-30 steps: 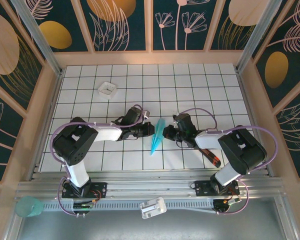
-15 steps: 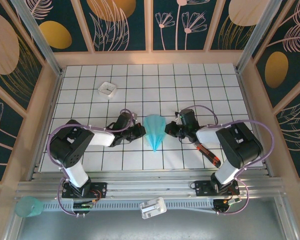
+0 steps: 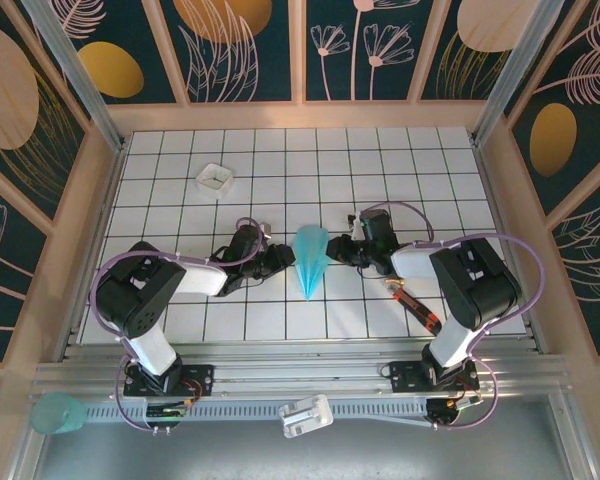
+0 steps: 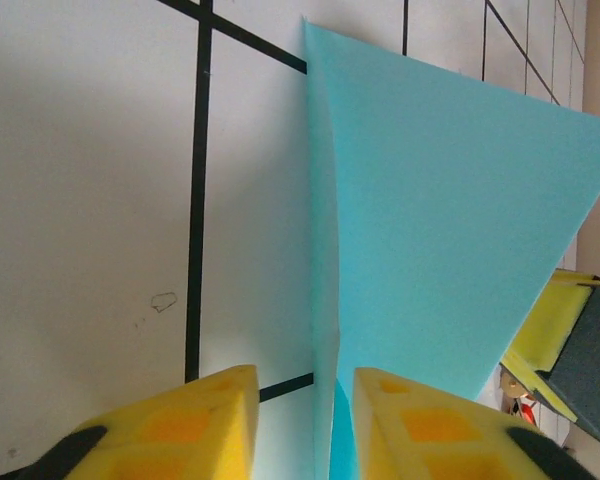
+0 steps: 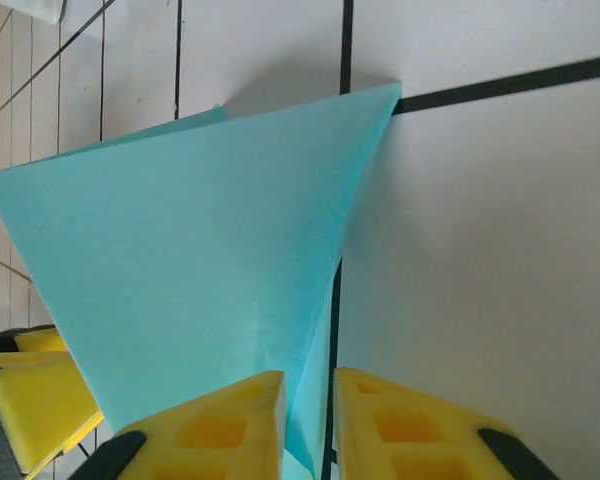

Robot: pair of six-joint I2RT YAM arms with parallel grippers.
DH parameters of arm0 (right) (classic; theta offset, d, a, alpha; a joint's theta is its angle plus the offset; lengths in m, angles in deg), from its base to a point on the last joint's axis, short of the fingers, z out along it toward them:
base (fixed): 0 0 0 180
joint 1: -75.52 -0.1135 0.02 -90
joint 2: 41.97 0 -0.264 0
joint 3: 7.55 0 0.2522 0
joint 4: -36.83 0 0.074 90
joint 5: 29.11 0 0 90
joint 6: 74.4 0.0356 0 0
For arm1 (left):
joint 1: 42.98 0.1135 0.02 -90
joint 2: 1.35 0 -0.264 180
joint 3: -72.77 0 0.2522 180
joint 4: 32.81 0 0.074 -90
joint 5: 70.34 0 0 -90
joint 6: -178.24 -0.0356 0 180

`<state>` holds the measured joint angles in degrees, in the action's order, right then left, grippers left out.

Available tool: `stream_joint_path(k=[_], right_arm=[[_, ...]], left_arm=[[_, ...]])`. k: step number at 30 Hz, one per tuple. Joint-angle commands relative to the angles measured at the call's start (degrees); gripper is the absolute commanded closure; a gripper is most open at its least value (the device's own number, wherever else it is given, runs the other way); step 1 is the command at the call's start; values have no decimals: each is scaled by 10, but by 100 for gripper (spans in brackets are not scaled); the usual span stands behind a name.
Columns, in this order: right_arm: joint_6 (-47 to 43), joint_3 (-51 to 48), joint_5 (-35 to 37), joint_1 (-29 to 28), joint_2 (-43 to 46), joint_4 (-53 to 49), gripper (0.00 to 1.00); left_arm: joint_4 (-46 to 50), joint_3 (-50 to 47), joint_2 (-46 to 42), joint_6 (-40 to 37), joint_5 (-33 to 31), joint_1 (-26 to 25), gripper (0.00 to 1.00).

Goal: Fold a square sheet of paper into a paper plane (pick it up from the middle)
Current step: Turn over a paper plane at the center of the table, then reset both arms

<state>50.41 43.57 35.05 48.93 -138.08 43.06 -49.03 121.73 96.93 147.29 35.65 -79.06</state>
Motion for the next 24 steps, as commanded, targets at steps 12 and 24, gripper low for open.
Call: stream_joint_path(k=[12,24], right_arm=[[-111,63,181,72,163,-186,49],[-217,-3,566,188,259,-96,3]], left_arm=[[94,7,-175,-186,-96,74,40],[3,-68,-334,-418,-452,179,1]])
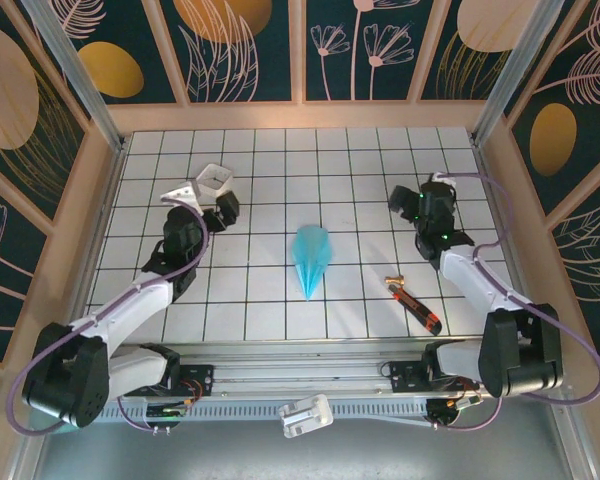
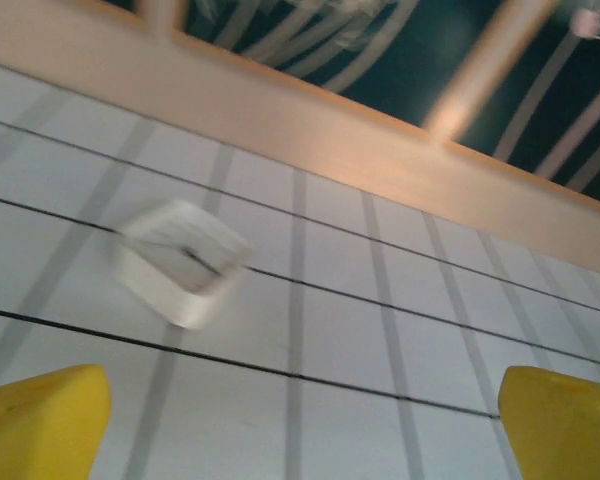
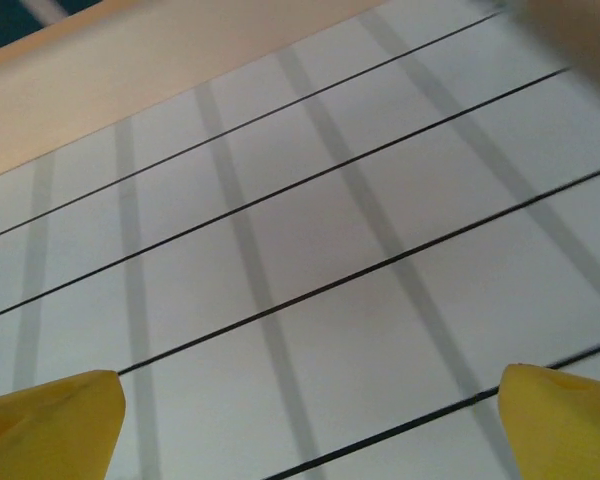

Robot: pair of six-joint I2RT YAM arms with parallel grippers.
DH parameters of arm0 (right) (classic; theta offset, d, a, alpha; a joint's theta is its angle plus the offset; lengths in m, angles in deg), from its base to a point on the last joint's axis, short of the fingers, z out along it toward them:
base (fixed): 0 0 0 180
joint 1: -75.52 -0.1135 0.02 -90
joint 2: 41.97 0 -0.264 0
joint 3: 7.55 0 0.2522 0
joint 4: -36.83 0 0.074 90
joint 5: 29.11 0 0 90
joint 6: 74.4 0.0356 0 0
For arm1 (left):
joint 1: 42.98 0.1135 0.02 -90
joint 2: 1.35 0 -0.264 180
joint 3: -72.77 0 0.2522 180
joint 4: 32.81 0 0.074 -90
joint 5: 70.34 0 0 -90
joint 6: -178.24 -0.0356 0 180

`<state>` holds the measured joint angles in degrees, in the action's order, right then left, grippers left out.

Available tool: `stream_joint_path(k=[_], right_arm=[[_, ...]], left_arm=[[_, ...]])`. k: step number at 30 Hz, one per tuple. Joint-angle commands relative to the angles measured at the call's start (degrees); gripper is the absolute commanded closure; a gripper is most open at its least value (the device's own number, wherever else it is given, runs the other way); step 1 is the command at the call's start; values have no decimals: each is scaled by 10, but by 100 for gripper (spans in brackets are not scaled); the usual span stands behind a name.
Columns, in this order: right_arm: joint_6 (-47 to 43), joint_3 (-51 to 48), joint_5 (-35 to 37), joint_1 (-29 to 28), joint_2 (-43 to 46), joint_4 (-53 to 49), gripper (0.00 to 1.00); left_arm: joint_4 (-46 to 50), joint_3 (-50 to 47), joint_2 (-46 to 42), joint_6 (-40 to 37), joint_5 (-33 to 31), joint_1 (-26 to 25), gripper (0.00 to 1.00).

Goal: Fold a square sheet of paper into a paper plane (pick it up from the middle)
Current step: Reset both arms

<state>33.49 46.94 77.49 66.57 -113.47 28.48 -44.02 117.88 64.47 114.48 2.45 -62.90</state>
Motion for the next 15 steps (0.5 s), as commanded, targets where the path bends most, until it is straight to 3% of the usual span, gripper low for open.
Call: stream_joint_path(k=[1,5,8,11,13,15], right_arm=[[-62,-55,165,17,14,83,3],[-110,-133,151,54,5,219,2],[-117,-194,104,75,-18,337,2],[-123,-238,65,81,-57,449,2],[-127,-232,45,84,-69,450,2],[-136,-249,22,86,-76,520,2]], left_arm=[[-66,-41,-12,-105,-134,30,1],[-157,-99,-9,-156,-142,84,1],[-241,-138,31,-159,-97,129,1],[-295,-140,94,-174,-76,146,1],[-339,-142,137,-184,-66,153,1],[-313,-114,162,-186,-76,158,1]])
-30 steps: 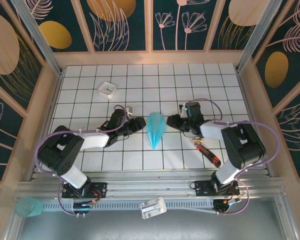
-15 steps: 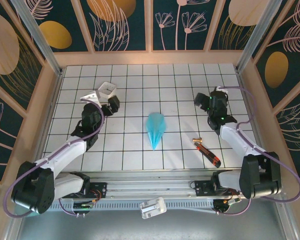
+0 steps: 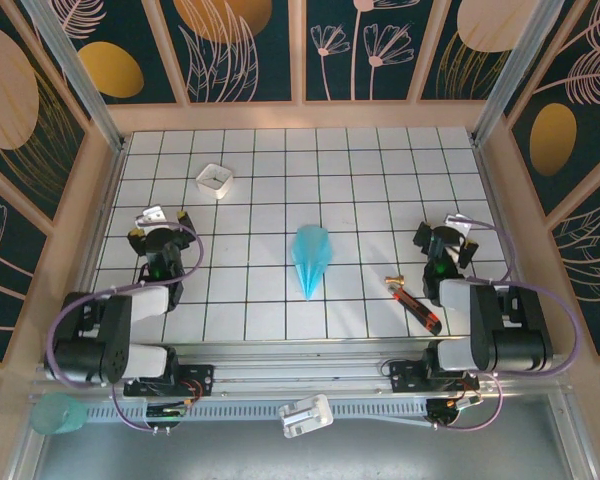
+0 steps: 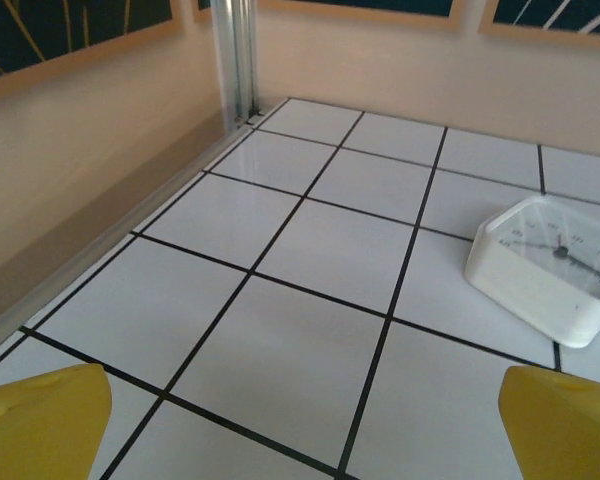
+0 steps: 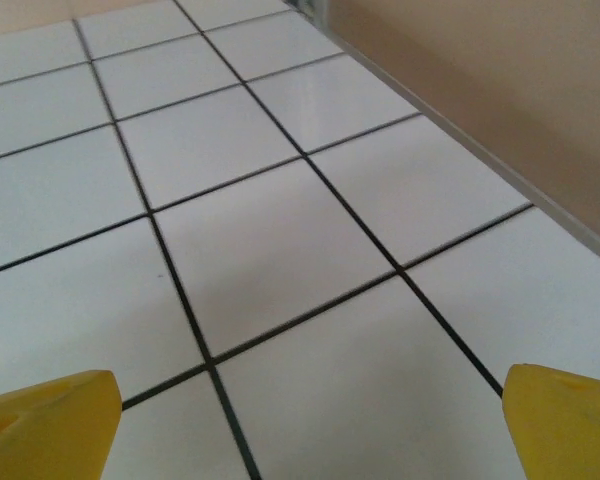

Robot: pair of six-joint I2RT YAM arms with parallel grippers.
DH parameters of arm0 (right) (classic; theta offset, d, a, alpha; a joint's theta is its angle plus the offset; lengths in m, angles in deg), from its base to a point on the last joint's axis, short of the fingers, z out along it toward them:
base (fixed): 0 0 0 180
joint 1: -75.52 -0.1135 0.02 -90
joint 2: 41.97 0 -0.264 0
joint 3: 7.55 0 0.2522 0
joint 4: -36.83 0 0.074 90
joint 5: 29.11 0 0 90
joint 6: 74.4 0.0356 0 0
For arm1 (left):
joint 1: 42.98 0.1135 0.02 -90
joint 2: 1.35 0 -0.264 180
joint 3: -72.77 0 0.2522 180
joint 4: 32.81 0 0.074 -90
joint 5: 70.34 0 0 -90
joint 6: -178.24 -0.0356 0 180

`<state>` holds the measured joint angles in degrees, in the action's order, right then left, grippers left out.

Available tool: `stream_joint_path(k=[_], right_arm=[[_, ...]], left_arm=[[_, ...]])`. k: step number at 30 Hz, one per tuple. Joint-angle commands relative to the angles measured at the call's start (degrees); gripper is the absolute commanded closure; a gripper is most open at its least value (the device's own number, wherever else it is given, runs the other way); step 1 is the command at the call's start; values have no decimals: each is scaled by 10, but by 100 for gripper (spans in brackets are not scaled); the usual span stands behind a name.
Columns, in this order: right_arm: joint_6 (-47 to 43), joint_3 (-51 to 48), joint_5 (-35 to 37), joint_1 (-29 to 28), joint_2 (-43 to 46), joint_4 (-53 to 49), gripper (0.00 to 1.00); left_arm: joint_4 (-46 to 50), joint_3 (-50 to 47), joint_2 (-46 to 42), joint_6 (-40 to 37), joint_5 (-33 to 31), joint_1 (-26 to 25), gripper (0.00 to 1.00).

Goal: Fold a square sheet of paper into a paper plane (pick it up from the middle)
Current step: Reset both arms

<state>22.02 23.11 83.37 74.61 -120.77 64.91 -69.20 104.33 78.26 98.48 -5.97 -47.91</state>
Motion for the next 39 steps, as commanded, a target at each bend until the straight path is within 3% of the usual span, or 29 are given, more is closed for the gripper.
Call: stream_joint_path(k=[1,5,6,9,11,12,14,17,39], right_arm=[[-22,-27,-52,10,-7,208,2],[-8,-69,-109,31,-59,349,2],[-16,-70,-124,28,-56,343,3],[-17,-79,-151,33,-63,368,3],[-18,-84,-167,35,-83,389,3],[-26,-90,-164,33,-120,456,3],[-23,-69,-167,31,-96,370,3],[-40,-56,-135,12,-107,364,1],[-45,-56,-134,8,-111,371,1]], left_arm=[[-104,19,40,-35,14,12,1],[-134,5,58,-30,76,34,1],[-151,-5,57,-37,93,34,1],[-287,-59,89,-56,136,34,1],[-226,-45,70,-51,132,34,1],[-250,-48,82,-51,131,34,1],[-243,-49,77,-51,131,35,1],[-251,-53,77,-52,127,35,1],[-251,-51,77,-63,154,34,1]])
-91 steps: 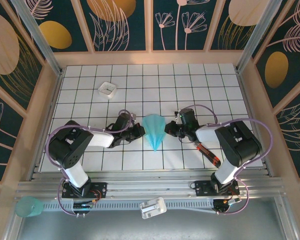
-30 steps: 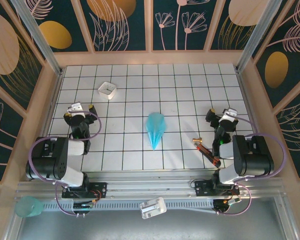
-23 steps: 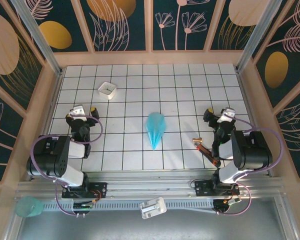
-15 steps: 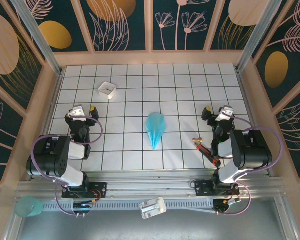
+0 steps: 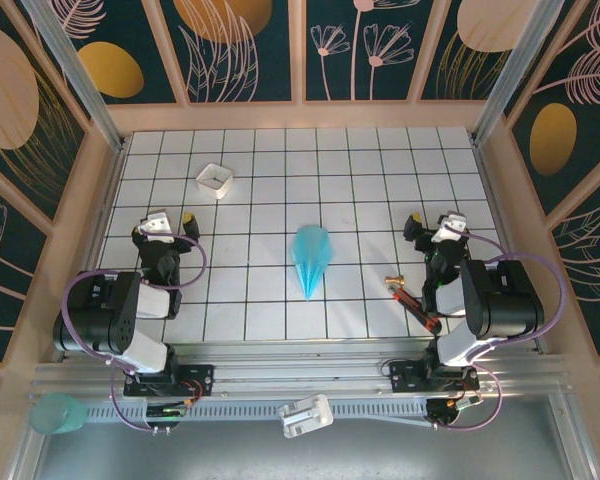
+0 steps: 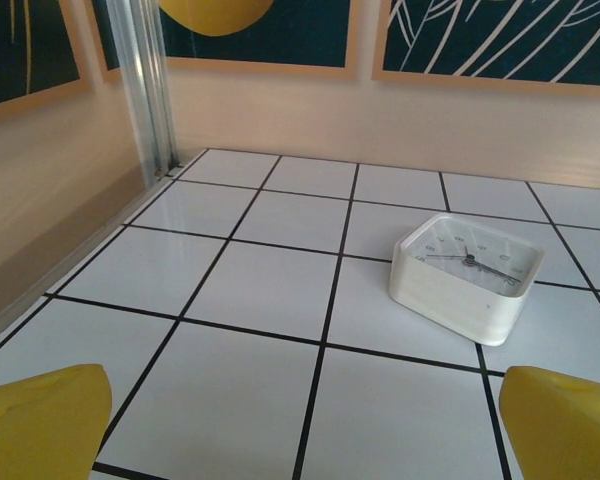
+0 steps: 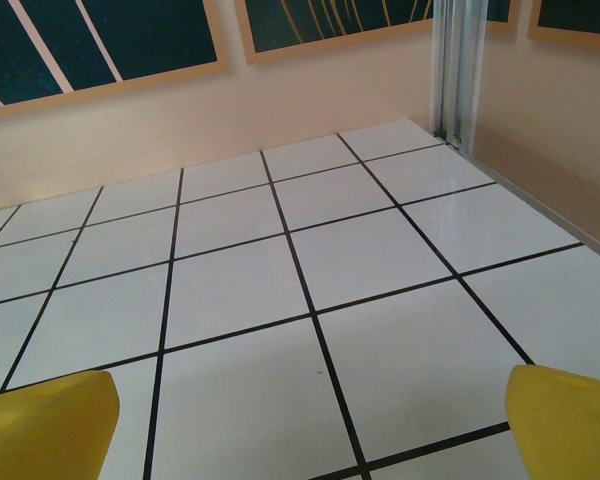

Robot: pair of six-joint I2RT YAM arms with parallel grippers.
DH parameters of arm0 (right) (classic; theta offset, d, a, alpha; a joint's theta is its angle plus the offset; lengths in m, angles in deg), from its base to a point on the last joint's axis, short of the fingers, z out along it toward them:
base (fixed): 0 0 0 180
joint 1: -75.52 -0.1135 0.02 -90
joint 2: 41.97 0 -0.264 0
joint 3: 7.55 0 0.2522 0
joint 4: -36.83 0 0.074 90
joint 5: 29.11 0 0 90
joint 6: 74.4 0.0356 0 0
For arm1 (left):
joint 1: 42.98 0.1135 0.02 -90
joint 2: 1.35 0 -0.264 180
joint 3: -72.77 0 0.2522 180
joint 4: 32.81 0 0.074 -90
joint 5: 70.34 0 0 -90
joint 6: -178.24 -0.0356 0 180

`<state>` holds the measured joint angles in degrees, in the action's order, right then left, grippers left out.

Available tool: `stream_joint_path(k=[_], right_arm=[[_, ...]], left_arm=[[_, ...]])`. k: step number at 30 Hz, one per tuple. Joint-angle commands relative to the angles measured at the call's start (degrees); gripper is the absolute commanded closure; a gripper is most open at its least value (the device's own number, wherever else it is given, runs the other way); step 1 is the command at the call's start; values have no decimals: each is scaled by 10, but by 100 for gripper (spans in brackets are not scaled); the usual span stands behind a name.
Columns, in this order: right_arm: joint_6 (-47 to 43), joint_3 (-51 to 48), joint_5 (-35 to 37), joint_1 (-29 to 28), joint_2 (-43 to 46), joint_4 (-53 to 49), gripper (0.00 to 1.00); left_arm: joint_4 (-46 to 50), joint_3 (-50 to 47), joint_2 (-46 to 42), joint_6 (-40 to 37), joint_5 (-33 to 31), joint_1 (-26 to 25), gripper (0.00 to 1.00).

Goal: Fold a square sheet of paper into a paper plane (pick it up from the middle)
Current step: Reset both arms

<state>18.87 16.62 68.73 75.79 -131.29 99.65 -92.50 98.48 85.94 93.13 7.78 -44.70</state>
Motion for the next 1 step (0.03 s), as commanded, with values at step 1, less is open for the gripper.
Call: stream_joint_path(k=[1], right_arm=[[-14,8,12,-3,-6,25,1]], left_arm=[[-18,7,0,-9,17,2,1]])
